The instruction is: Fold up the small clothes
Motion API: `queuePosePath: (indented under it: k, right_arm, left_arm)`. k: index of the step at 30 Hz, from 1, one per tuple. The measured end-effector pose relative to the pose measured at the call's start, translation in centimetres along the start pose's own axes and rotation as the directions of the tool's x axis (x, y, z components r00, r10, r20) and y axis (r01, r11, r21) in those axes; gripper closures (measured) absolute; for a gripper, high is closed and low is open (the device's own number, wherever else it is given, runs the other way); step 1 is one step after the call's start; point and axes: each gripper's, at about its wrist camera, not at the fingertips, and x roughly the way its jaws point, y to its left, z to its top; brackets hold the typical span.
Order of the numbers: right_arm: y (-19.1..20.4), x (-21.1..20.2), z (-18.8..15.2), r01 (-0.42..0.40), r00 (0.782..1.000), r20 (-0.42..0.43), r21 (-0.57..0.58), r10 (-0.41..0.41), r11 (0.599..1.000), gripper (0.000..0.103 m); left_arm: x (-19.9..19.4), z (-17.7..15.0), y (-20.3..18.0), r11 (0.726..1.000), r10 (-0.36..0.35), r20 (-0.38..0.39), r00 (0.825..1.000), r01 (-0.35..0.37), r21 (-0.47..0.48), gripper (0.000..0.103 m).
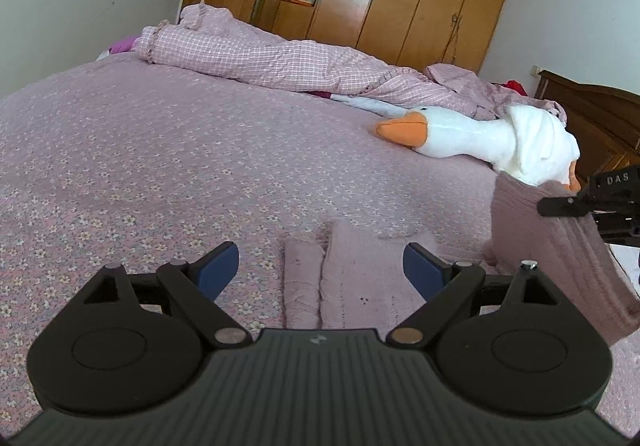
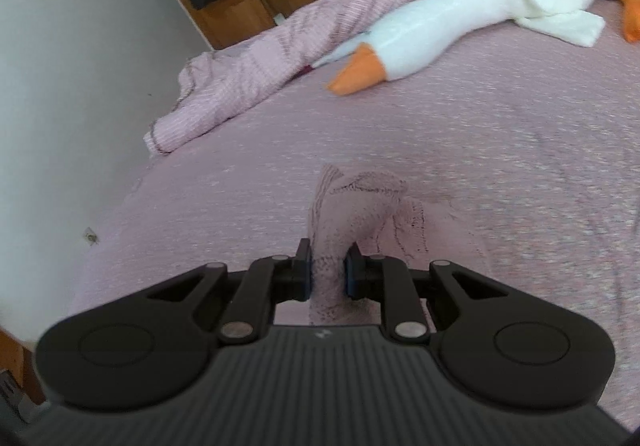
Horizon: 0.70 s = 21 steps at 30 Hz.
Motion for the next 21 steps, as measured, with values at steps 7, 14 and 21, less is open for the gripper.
queuePosePath:
  k: [7,14,21]
  right_arm:
    - [4.5,2.7,-2.2,-0.048,0.998,-0.032,-0.078,0.046,0.996,0.085]
    - [7.3,5.9,-4.6,-0.057,0.996,-0.069,-0.083,0.051,0.995,0.085]
    - [10.0,8.4,-6.6,-0.068,0.993,-0.104,-0.094,0.058,0.993,0.085]
  left_arm:
    - [0.6,-0.1,0.9,1.000,0.018,-0.037,0.999,-0.018,-0.010,0.010]
    - [0.9,-0.2,1.8,0.998,0.043,-0.060,0.997,-0.045,-0.034,0.010]
    - [0.7,0.3,3.4,0.993,0.061,-0.052,0.997,-0.065,-0.095,0.009]
